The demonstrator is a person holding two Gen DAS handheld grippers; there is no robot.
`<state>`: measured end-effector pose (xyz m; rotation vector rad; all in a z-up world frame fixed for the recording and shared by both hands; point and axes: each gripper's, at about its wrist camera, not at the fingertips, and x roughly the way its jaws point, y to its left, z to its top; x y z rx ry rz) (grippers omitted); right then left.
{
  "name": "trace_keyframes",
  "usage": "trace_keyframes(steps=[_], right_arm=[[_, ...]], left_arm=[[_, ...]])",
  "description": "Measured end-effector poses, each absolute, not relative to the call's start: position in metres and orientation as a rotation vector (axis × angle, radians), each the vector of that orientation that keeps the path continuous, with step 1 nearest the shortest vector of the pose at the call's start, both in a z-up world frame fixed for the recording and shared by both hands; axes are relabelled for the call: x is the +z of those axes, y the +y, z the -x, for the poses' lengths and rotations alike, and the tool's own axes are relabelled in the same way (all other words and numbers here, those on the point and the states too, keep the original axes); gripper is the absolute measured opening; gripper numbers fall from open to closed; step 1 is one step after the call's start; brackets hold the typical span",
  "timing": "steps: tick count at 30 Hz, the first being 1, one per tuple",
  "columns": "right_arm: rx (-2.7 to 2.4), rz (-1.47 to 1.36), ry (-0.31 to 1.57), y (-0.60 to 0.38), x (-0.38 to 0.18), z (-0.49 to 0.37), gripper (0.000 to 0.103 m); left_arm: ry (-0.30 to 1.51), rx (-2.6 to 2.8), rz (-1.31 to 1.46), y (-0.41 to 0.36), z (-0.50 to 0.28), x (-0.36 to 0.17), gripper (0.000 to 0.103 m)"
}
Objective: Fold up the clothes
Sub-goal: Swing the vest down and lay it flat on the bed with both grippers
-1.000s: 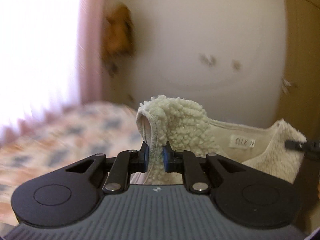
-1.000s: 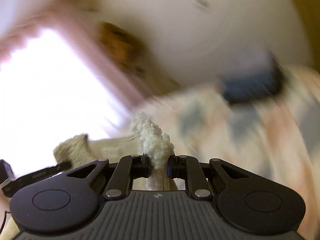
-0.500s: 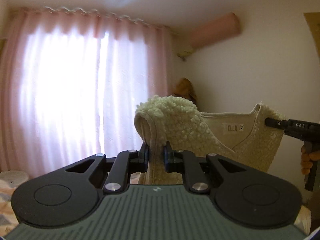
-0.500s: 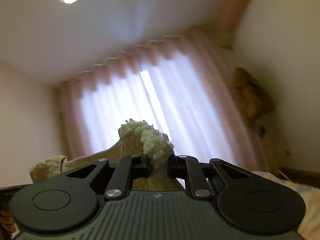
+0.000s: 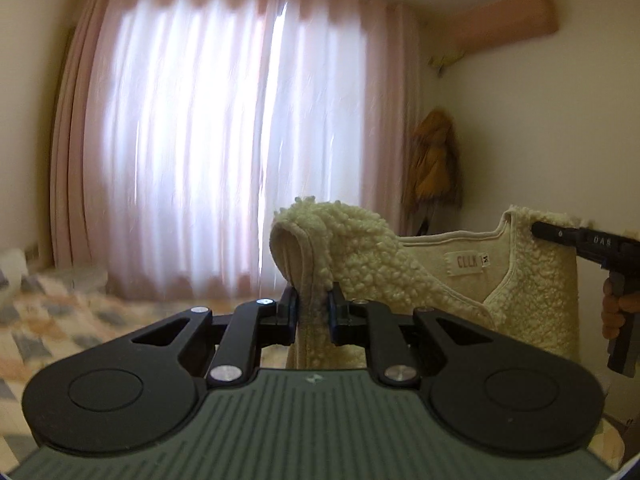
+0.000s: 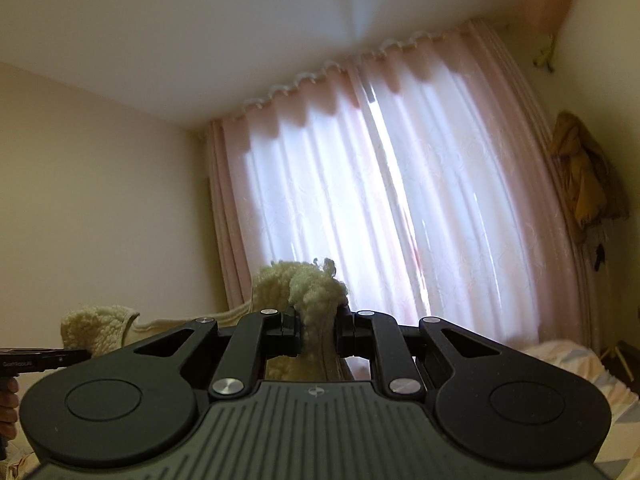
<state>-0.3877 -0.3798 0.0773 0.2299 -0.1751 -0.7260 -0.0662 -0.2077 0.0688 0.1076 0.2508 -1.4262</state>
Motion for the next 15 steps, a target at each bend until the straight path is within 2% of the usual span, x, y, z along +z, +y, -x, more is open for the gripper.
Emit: trace_keyframes(steps=[5, 6, 8, 9, 10, 11, 15], right_arm=[[-0.781, -0.380, -0.039, -0.463, 0.007, 0.339, 0.015], [-0.821, -0.407, 0.004, -0.481, -0.017, 0.328, 0.016], [-0.912, -0.457, 0.091, -0.516, -0.067, 0.305, 0.021], [-0.956, -0.483, 0.136, -0.534, -0.092, 0.293, 0.035], [-1.001, -0.507, 0.181, -0.552, -0.117, 0.282, 0.059], [-1.066, -0.545, 0.226, -0.562, -0.144, 0.282, 0.065], [-1.200, -0.743, 0.294, -0.556, -0.234, 0.320, 0.063]], left_arm=[[0.490, -1.377, -0.200, -0.319, 0.006, -0.023, 0.015], [0.538, -1.356, -0.219, -0.342, -0.007, -0.048, 0.017], [0.653, -1.305, -0.262, -0.385, -0.034, -0.106, 0.028], [0.697, -1.268, -0.293, -0.400, -0.044, -0.132, 0.029], [0.728, -1.232, -0.336, -0.411, -0.053, -0.158, 0.029], [0.750, -1.197, -0.378, -0.419, -0.061, -0.182, 0.029], [0.838, -1.147, -0.493, -0.369, -0.084, -0.255, 0.029]])
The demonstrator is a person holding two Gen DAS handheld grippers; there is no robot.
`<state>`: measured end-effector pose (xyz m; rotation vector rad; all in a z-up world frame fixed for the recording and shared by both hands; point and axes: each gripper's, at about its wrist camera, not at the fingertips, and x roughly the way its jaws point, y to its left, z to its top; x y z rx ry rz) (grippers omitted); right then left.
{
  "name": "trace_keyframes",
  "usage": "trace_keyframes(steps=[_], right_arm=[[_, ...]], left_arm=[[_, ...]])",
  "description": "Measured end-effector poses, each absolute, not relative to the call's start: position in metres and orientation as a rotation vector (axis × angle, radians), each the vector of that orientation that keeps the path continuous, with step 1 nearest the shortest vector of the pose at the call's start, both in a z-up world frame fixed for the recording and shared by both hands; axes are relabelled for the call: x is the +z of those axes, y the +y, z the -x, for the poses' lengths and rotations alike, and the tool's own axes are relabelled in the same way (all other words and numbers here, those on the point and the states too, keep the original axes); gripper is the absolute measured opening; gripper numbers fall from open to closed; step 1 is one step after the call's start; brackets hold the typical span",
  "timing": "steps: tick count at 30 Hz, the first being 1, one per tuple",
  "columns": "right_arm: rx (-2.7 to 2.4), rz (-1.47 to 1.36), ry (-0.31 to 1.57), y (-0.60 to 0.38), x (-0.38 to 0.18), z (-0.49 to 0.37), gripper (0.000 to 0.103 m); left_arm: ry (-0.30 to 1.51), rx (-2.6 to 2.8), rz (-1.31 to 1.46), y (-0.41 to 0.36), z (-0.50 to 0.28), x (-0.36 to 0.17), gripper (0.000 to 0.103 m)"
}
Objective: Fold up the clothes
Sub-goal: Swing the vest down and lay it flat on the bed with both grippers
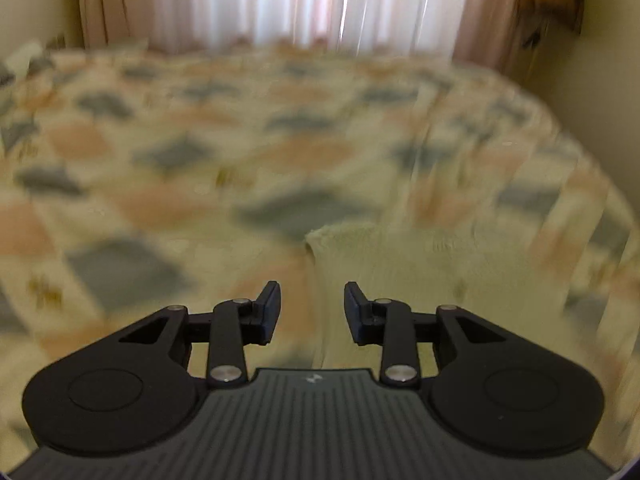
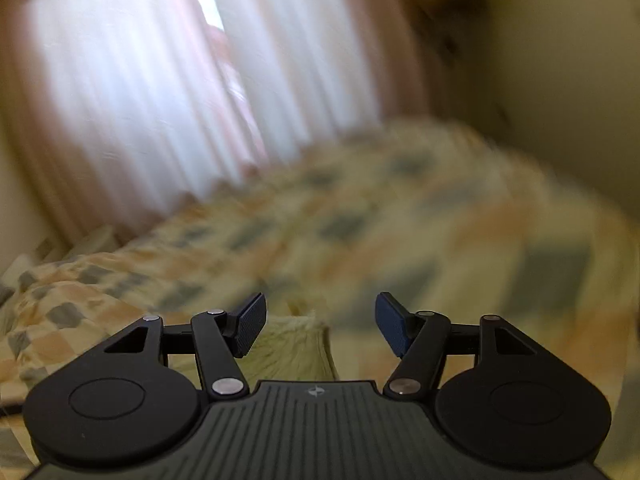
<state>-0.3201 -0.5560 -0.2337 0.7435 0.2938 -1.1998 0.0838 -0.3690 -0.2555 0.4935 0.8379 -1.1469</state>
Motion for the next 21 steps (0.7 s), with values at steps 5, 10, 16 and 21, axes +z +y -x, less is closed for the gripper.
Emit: trace_keyframes(steps=[5, 10, 16, 21], right_arm=[[-1.189, -0.906, 0.469, -0.456, -0.301, 0.394, 0.063], [-1.154, -1.100, 0.609, -0.370, -0.332, 0.460, 0.063], [-1.082, -1.234, 0.563, -0.351, -0.348, 0.489, 0.071], [-1.004, -1.255, 0.599, -0.364, -0.378, 0.485, 0.063]], left_arm=[[1.072, -1.086, -0.534, -0.233, -0.071, -0.317, 0.030], [1.281, -1.020, -0.475, -0.147, -0.037, -0.334, 0.043], [1.345, -0.950, -0.353, -0.129, -0.019, -0.363, 0.048], [1.323, -0.952, -0.304, -0.126, -0.007, -0.374, 0.010]])
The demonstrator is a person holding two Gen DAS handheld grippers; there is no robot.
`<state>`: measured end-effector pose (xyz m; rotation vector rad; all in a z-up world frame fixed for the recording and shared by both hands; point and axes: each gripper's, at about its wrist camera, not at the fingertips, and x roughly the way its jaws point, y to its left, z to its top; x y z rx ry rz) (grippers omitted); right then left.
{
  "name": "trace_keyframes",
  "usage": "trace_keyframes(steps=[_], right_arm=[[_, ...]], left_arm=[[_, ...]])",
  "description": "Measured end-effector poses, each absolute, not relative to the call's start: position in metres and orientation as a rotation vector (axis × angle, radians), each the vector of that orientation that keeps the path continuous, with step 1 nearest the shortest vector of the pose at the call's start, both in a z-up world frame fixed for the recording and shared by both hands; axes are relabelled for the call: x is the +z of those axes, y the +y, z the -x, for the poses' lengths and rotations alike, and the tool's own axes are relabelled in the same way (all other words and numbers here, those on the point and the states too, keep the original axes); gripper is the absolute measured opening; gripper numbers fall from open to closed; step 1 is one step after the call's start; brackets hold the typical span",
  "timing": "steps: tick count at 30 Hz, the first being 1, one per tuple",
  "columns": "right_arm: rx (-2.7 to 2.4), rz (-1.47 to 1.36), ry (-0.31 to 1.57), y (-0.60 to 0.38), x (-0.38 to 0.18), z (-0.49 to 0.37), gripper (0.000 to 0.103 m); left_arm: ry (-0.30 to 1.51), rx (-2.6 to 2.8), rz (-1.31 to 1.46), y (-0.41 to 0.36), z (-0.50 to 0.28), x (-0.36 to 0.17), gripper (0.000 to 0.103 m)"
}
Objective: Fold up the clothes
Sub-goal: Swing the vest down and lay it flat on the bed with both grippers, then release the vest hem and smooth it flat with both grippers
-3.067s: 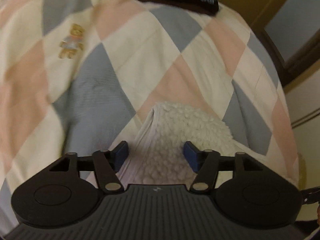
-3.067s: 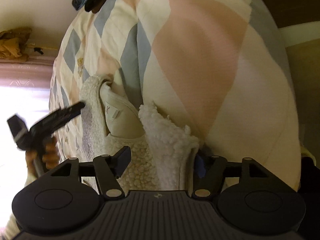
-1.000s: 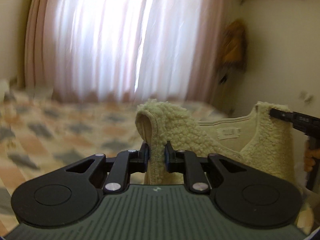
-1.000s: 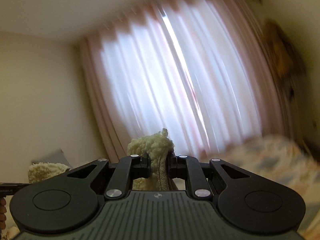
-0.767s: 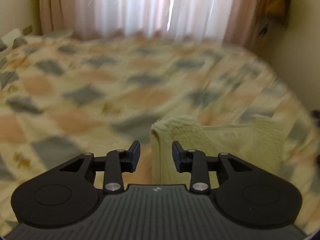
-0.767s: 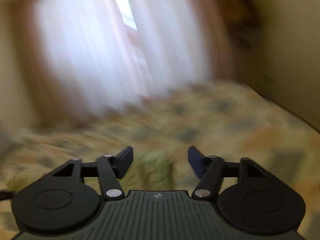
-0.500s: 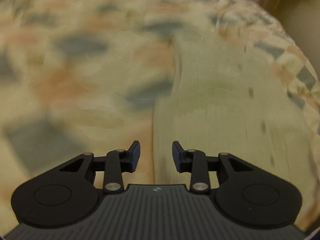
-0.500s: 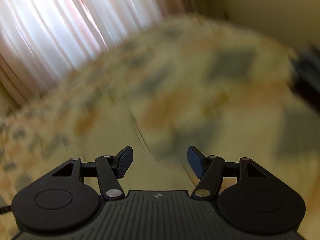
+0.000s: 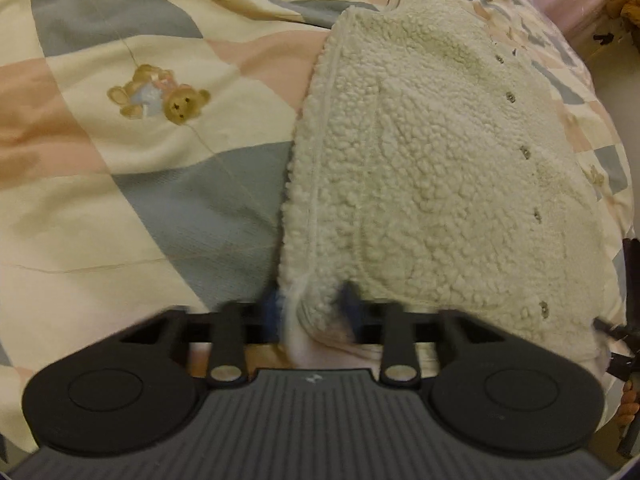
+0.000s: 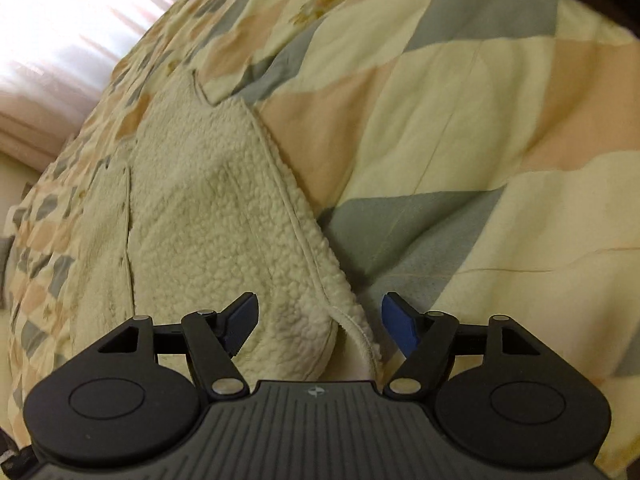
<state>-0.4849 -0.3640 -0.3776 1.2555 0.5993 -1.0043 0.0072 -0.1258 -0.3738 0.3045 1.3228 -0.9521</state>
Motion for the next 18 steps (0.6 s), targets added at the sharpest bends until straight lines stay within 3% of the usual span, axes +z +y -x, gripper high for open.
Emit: trace_keyframes(steps=[1, 2, 3, 7, 10, 14, 18], right_arm=[[-0.984, -1.268, 0.608, -0.363, -0.384, 0.485, 0.033], [-0.951, -1.282, 0.593, -0.360, -0.386, 0.487, 0.017], [-0.937, -1.293, 0.570, -0.359, -0.384, 0.489, 0.011], [-0.898, -1.333, 0.457, -0.352, -0.351, 0.508, 0.008], [-0.861, -1.372, 0.416, -0.349, -0.333, 0.523, 0.007], [-0.887, -1.347, 0.540, -0.346, -0.357, 0.520, 0.008], [-0.940, -1.377, 0.590, -0.348, -0.376, 0.516, 0.016]], left_arm=[[1.300, -0.954, -0.309, -0.125, -0.005, -0.369, 0.008], [1.272, -0.960, -0.314, -0.123, -0.002, -0.362, 0.007], [1.235, -0.974, -0.317, -0.120, 0.001, -0.351, 0.007], [1.103, -1.008, -0.314, -0.107, 0.008, -0.306, 0.007], [1.065, -0.986, -0.374, -0.104, 0.015, -0.307, 0.007], [1.128, -0.921, -0.495, -0.107, 0.025, -0.352, 0.010], [1.070, -0.872, -0.517, -0.103, 0.034, -0.336, 0.015]])
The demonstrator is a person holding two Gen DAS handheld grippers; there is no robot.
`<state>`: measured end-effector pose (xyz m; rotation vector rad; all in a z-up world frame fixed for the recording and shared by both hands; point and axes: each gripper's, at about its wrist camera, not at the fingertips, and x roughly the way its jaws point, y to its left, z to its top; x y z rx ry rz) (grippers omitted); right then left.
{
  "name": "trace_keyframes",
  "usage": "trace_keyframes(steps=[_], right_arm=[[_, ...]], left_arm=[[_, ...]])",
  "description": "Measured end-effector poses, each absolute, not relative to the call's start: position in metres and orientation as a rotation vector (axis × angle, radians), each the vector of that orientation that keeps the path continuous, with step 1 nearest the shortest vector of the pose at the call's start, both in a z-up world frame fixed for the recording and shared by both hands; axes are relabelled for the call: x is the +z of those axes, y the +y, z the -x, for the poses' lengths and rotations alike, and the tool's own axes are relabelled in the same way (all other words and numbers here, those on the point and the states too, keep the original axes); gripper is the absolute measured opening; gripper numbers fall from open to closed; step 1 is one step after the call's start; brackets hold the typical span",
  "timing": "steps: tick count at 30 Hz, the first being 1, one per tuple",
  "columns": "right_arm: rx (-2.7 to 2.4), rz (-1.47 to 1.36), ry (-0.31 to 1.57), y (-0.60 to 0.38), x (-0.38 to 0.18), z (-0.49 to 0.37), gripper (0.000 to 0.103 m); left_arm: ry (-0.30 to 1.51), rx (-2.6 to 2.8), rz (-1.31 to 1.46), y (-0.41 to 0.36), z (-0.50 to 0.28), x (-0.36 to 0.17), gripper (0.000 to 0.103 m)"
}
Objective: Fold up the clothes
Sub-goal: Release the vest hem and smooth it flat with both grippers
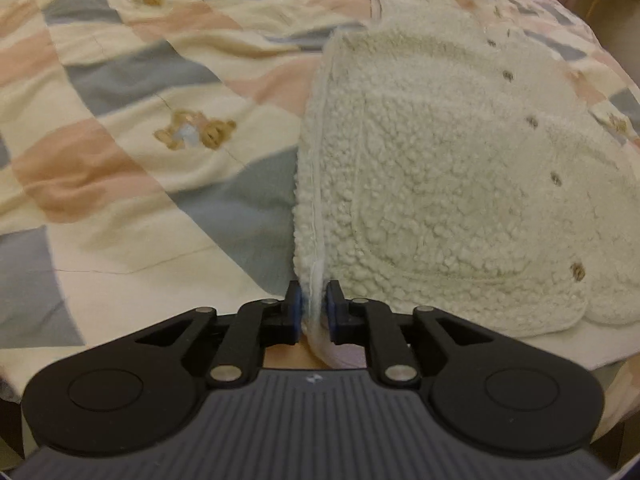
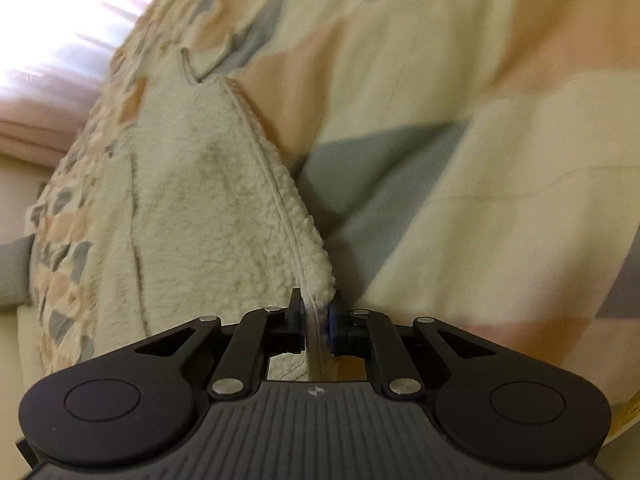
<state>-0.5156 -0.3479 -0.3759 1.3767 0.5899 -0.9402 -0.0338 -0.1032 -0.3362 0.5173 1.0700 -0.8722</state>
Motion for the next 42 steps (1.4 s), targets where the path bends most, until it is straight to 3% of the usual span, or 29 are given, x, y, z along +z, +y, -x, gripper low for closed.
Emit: trace_keyframes(steps=[1, 3, 6, 10, 19, 29, 33, 42], right_arm=[[-0.966, -1.332, 0.617, -0.347, -0.368, 0.513, 0.031], [-1.021, -1.209, 0.674, -0.344, -0.351, 0.507, 0.038], [-1.080, -0.975, 0.719, -0.337, -0.323, 0.495, 0.037], [-0.984, -0.848, 0.716, -0.330, -0.318, 0.465, 0.034], [-0.922, -0.751, 0.887, -0.304, -0.356, 0.433, 0.031], [-0.907, -0.754, 0.936, -0.284, -0.338, 0.442, 0.033], [-0.879, -0.743, 0.907, -0.284, -0.318, 0.439, 0.045], [-0.827, -0.741, 0.881, -0.276, -0.295, 0.427, 0.053]], left_arm=[[1.052, -0.850, -0.517, -0.102, 0.035, -0.326, 0.014], [1.011, -0.821, -0.537, -0.100, 0.041, -0.307, 0.013], [0.977, -0.837, -0.577, -0.108, 0.060, -0.289, 0.013], [0.954, -0.888, -0.668, -0.139, 0.095, -0.304, 0.016], [1.045, -0.783, -0.770, -0.163, 0.117, -0.348, 0.017], [1.068, -0.781, -0.793, -0.154, 0.134, -0.330, 0.017], [1.081, -0.789, -0.780, -0.155, 0.143, -0.319, 0.018], [1.104, -0.808, -0.780, -0.155, 0.160, -0.305, 0.025]])
